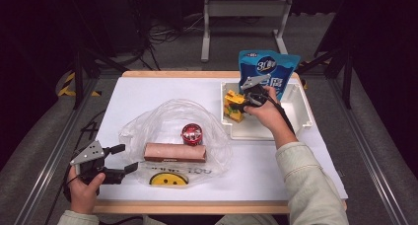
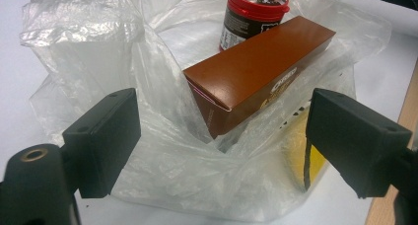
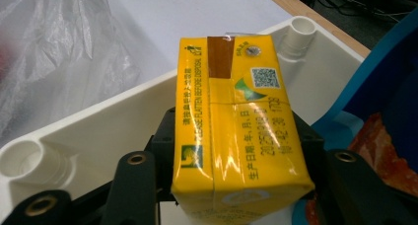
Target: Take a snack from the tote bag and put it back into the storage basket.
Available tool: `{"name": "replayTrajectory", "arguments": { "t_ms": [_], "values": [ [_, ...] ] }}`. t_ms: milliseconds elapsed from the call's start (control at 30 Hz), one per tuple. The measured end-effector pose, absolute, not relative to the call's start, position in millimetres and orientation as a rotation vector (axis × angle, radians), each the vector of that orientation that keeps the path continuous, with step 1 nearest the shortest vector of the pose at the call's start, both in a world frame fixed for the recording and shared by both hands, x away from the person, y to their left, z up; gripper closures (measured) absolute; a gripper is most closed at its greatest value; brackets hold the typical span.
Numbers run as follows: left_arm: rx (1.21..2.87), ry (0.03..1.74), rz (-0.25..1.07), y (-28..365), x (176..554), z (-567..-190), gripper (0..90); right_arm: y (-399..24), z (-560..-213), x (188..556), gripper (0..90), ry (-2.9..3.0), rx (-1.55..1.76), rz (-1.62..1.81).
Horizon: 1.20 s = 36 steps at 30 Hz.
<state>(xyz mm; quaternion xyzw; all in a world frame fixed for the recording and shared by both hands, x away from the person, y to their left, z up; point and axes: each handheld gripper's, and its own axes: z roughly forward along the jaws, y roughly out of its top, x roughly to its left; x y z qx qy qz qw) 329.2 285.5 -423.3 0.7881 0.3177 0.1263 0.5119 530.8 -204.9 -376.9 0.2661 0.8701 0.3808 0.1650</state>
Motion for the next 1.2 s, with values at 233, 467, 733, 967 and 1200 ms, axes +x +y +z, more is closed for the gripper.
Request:
{"name": "replayTrajectory", "arguments": {
  "t_ms": [233,467,733,967,1200],
  "values": [
    [1.897,0.763,0.304,285,329,-423,14.2,-206,-367,526,45.3,2.437,0.743,1.147],
    [1.899,0.765,0.302,285,329,-423,14.1,-209,-352,516,45.9,2.38,0.705,1.184],
    [1.909,0.764,0.306,285,329,-423,14.1,-213,-334,499,68.6,2.329,0.63,1.215],
    [1.907,0.76,0.304,285,329,-423,14.2,-213,-333,489,89.9,2.396,0.582,1.185],
    [1.904,0.766,0.301,285,329,-423,14.2,-212,-343,484,90.0,2.465,0.582,1.139]
  ]
}}
